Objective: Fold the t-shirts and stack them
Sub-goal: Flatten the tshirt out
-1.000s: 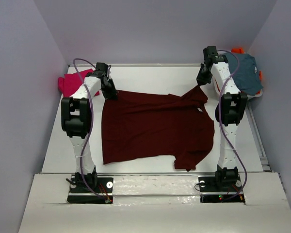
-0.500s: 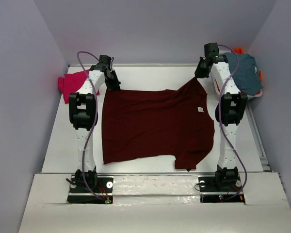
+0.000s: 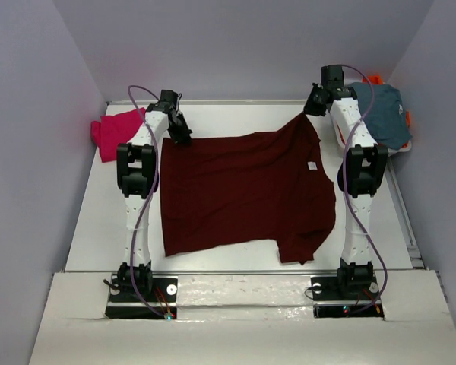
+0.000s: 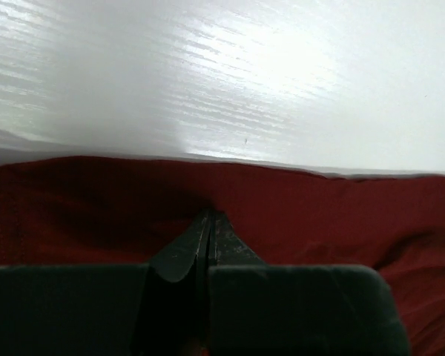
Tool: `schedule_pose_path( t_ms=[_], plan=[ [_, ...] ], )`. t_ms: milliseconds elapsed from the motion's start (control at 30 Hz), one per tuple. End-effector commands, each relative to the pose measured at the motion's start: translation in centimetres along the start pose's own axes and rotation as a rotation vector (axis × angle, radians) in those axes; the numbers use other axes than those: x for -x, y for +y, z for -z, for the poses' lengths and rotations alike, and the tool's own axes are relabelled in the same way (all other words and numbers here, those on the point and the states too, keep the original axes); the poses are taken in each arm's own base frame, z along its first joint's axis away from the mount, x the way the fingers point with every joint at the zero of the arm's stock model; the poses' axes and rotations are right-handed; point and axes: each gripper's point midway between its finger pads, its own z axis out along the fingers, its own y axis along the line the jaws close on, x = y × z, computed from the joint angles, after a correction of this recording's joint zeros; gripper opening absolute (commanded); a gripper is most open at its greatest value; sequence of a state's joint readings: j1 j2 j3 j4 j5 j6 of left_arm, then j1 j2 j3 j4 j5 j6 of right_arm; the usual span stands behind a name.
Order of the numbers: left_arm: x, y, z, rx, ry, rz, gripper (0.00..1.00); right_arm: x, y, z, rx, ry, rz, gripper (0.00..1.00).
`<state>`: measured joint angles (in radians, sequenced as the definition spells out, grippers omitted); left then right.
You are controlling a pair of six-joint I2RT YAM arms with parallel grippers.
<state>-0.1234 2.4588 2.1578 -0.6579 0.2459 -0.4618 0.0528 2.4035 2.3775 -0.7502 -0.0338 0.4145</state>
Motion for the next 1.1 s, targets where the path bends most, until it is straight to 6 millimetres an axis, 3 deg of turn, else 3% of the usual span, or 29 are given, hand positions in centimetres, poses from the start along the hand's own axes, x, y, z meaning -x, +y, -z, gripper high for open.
schedule_pose_path(
  t_ms=[0,200,533,633,733,800,933,1067],
  plan=[
    [1.0,-1.2,0.4,-0.024,-0.022,0.004,0.06,5.4,2.4,3.0,0.087,-0.176,0.009,0.07],
    [1.4,0.3,-0.4,-0.006,-0.018,0.032,0.07,5.3,2.7,2.5,0.104,-0.17,0.011,0.07],
    [3.6,4.7,0.8,0.052,-0.069,0.09,0.07,3.3,1.1,1.4,0.07,-0.107,0.011,0.09],
    [4.0,5.0,1.1,0.041,-0.071,0.092,0.07,3.2,0.6,1.3,0.07,-0.098,0.005,0.16],
    [3.9,4.5,1.1,0.018,-0.066,0.084,0.07,2.6,0.7,0.9,0.08,-0.077,0.005,0.38],
    [3.9,4.1,1.1,-0.006,-0.061,0.083,0.06,2.2,0.7,0.7,0.084,-0.052,0.007,0.64],
    [4.0,3.8,1.5,-0.022,-0.073,0.074,0.06,1.9,0.7,0.8,0.08,-0.04,0.008,0.8],
    [4.9,3.1,2.6,-0.043,-0.111,0.054,0.06,2.0,0.7,1.6,0.079,-0.032,0.007,0.83]
  ],
)
